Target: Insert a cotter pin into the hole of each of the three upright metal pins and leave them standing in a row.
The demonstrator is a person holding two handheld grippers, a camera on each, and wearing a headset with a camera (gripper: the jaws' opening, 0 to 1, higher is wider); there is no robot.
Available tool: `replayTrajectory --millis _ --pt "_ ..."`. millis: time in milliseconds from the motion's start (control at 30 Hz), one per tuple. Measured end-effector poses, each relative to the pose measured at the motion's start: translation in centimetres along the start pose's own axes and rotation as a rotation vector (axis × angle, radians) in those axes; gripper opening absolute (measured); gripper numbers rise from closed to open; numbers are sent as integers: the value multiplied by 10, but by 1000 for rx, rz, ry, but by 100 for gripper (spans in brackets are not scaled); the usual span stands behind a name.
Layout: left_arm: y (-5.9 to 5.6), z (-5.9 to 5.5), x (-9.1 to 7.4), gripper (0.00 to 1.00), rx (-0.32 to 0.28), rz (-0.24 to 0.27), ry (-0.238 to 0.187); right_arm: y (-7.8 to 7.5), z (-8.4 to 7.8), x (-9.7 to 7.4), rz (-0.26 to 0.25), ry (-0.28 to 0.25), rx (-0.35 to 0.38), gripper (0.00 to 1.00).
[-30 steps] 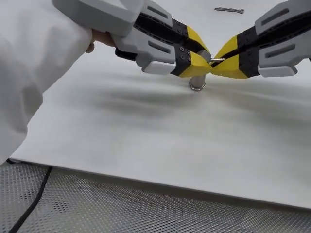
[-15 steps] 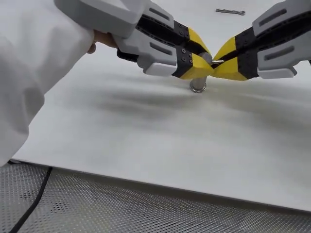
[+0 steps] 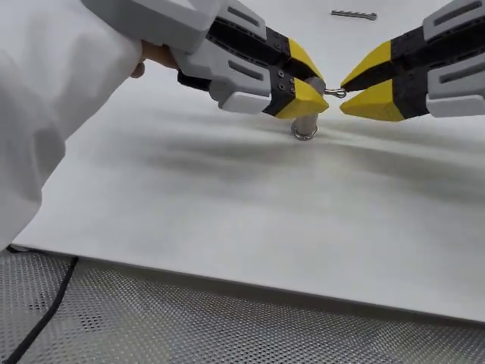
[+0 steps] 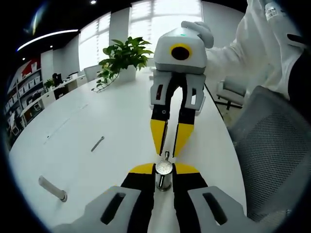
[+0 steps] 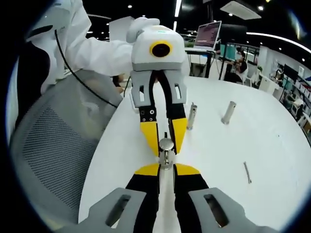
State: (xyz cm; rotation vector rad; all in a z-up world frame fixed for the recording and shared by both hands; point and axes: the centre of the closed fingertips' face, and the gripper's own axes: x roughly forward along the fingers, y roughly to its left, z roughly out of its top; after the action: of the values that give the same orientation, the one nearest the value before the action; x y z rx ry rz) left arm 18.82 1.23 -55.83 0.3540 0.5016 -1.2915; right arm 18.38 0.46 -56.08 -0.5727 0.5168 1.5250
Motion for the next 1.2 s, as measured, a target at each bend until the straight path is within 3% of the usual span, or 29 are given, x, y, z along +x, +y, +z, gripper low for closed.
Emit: replayTrajectory --millis 133,1200 --pt "0 0 0 10 0 0 0 0 3 0 3 -31 44 0" --pt "-2 -1 -1 12 -1 -8 7 6 16 10 15 -63 41 2"
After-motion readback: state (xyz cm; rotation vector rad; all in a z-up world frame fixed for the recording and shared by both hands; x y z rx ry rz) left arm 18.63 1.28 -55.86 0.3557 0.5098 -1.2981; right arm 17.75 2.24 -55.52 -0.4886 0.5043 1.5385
